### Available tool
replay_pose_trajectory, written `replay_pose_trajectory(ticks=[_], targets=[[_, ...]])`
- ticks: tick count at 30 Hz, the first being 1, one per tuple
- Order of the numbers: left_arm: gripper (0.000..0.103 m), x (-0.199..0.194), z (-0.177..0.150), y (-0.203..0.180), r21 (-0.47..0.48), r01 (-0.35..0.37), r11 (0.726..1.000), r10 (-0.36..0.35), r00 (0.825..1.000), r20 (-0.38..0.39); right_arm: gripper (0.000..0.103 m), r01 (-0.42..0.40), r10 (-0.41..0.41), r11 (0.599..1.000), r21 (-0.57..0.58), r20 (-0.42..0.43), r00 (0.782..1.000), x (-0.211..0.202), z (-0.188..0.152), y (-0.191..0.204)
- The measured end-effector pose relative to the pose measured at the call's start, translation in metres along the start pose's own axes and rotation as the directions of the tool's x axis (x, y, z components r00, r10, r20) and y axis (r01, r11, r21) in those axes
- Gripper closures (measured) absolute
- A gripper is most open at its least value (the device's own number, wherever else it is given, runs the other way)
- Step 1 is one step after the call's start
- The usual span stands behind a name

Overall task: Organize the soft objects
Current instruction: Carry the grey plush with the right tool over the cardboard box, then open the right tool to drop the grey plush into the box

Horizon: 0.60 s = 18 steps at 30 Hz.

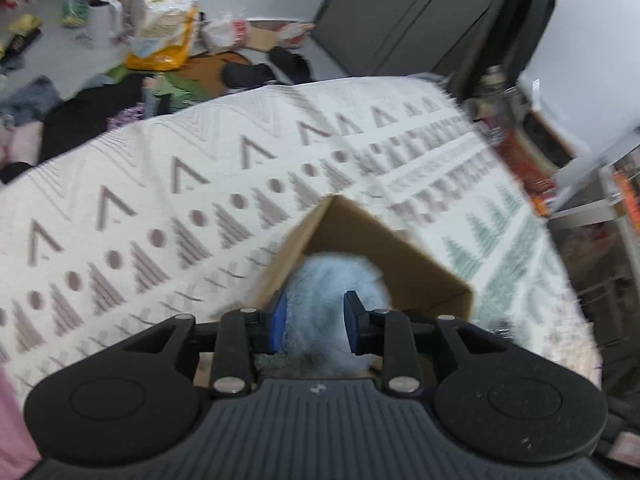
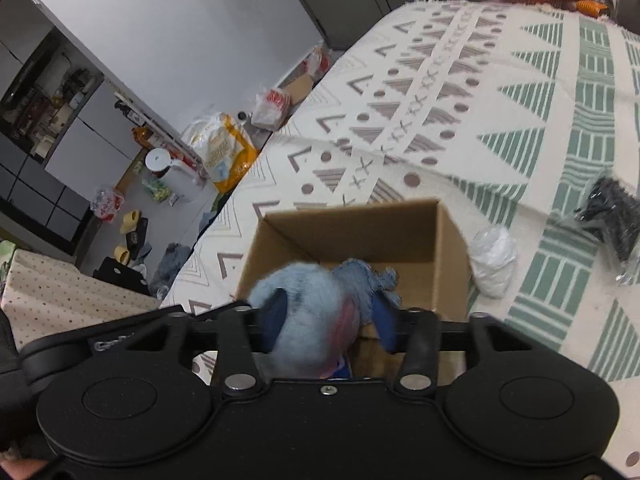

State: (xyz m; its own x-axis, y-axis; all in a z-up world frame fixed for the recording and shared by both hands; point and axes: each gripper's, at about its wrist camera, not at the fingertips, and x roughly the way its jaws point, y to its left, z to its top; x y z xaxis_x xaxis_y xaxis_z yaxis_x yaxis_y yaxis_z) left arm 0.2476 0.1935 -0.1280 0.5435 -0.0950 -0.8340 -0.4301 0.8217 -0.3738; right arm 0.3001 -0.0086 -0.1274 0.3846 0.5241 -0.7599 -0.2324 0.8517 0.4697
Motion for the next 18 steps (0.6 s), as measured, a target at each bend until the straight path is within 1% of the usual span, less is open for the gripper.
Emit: replay_pose_trajectory(ticks=[1, 3, 6, 7, 10, 12, 14, 15, 17, 18], targets=[[0.075, 0.000, 0.001, 0.001, -0.009, -0.001, 1.000, 0.001, 1.000, -0.008, 0.052, -0.006, 0.006, 1.000, -0.003, 0.003, 1.000, -0.003, 0.001, -0.001], [0.073, -0.002, 0.002, 0.003, -0.027, 0.008, 1.000, -0.009, 1.000, -0.019, 0.046, -0.020, 0.020, 1.000, -0.008, 0.010, 1.000, -0.011, 0.003, -0.003], [0.070, -0.010, 0.000, -0.003, -0.003, -0.027, 1.000, 0.027, 1.000, -0.004, 0.039, -0.020, 0.021, 0.999, -0.032, 0.027, 0.999, -0.026, 0.002, -0.005], [0.067, -0.013, -0.001, -0.006, 0.000, -0.037, 0.999, 0.037, 0.999, 0.002, 0.038, -0.018, 0.020, 0.999, -0.037, 0.029, 0.999, -0.031, 0.002, -0.006], [0.057, -0.022, -0.004, -0.016, -0.004, -0.046, 0.999, 0.046, 0.999, 0.010, 0.029, -0.022, 0.024, 0.999, -0.046, 0.039, 0.999, -0.049, 0.001, -0.010], [0.053, -0.029, -0.008, -0.025, 0.001, -0.056, 0.998, 0.056, 0.998, 0.021, 0.023, -0.019, 0.023, 0.998, -0.063, 0.060, 0.998, -0.063, 0.000, -0.013], [0.047, -0.036, -0.013, -0.035, 0.022, -0.049, 0.999, 0.048, 0.998, 0.038, 0.019, -0.014, 0.021, 0.996, -0.086, 0.085, 0.996, -0.077, -0.002, -0.017], [0.044, -0.039, -0.016, -0.040, 0.038, -0.050, 0.998, 0.048, 0.998, 0.045, 0.018, -0.012, 0.021, 0.996, -0.092, 0.095, 0.995, -0.083, -0.003, -0.020], [0.036, -0.043, -0.021, -0.051, 0.063, -0.069, 0.996, 0.066, 0.997, 0.051, 0.016, -0.004, 0.014, 0.996, -0.091, 0.108, 0.994, -0.092, -0.004, -0.028], [0.036, -0.046, -0.023, -0.055, 0.069, -0.078, 0.995, 0.074, 0.996, 0.055, 0.015, 0.000, 0.009, 0.996, -0.087, 0.113, 0.994, -0.097, -0.005, -0.032]])
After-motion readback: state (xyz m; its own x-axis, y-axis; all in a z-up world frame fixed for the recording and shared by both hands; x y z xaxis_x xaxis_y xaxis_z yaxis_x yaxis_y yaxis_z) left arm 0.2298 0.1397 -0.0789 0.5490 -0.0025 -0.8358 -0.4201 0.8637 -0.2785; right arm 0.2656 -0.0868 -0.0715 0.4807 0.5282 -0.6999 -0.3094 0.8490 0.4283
